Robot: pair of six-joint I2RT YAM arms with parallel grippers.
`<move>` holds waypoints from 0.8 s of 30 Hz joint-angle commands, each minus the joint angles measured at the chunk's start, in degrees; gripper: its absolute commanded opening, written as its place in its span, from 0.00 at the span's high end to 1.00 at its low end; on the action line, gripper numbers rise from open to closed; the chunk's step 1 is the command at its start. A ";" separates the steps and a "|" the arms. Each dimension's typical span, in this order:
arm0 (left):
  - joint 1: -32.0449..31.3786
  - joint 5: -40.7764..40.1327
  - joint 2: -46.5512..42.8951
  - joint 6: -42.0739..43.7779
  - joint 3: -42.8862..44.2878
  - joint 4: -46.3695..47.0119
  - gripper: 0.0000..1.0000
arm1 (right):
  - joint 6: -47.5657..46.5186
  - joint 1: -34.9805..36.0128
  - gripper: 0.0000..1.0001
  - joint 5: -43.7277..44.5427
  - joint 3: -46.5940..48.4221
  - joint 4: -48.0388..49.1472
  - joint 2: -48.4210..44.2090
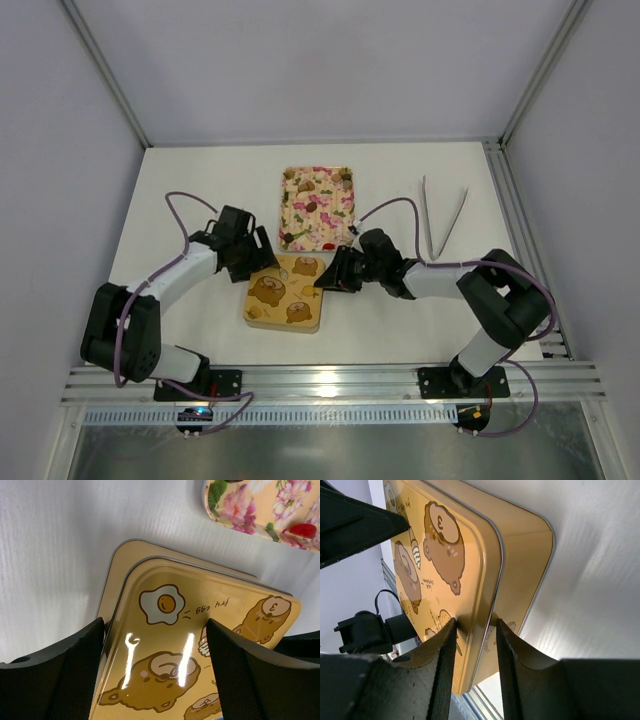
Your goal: Pack the chocolate
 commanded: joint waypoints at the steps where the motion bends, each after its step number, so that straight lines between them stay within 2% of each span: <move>1: -5.95 1.47 2.38 -7.34 -3.14 -0.17 0.30 | -3.79 -0.56 0.68 3.44 -0.25 -4.69 0.17; 7: -9.99 0.51 0.97 -12.01 -2.09 0.98 0.36 | -7.92 -4.69 0.65 2.21 -0.69 -8.55 -2.83; 13: -11.76 0.60 1.85 -12.89 -0.68 1.77 0.36 | -9.85 -4.87 0.64 3.09 0.28 -12.43 -5.03; 22: -10.27 -3.62 1.15 -4.65 5.38 -3.85 0.25 | -12.49 -6.28 0.53 6.60 2.47 -19.71 -10.03; 24: -9.05 -4.67 0.62 -2.97 8.00 -6.30 0.23 | -13.45 -7.41 0.47 7.48 2.82 -20.07 -11.79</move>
